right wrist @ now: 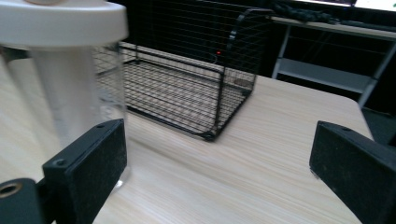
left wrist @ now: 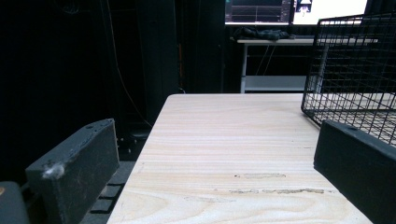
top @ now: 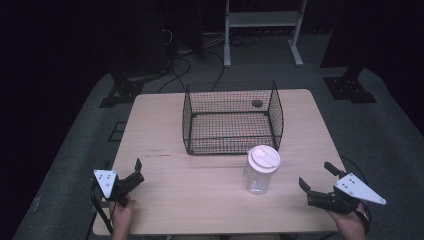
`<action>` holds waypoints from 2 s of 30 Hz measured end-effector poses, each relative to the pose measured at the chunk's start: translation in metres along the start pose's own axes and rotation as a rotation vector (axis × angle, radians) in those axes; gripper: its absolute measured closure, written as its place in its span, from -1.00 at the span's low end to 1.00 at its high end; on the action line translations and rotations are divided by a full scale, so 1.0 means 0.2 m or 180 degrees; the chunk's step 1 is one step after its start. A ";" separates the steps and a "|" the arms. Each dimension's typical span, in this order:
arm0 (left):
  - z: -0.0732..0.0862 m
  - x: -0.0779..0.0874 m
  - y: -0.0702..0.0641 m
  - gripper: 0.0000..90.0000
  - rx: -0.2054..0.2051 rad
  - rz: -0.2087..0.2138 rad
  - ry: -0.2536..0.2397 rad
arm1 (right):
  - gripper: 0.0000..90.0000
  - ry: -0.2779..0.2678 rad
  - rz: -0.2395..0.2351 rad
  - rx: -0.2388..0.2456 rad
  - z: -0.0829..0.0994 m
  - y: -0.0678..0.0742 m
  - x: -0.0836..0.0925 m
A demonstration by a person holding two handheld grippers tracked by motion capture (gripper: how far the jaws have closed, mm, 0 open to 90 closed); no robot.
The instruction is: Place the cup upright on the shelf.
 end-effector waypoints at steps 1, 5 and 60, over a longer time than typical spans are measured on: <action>0.00 0.00 0.00 -1.00 0.0000 0.0000 0.0000 | -0.92 0.0012 -0.0031 0.0019 0.00 0.02 0.00; 0.00 0.00 0.00 -1.00 0.0007 0.0001 -0.0005 | -0.93 0.0041 -0.0151 0.0124 -0.02 0.09 -0.01; 0.00 0.00 0.00 -1.00 -0.0024 0.0008 -0.0015 | -0.97 -0.0036 -0.0546 0.0309 -0.10 0.48 -0.27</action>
Point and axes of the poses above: each handheld gripper's, and its own axes: x roughly backward along the jaws, z roughly out of its underside, y roughly to its left, the point moved 4 cm from there along -x, roughly forward along the jaws, and after that the axes turned 15 degrees about -x, right-handed, at the moved point
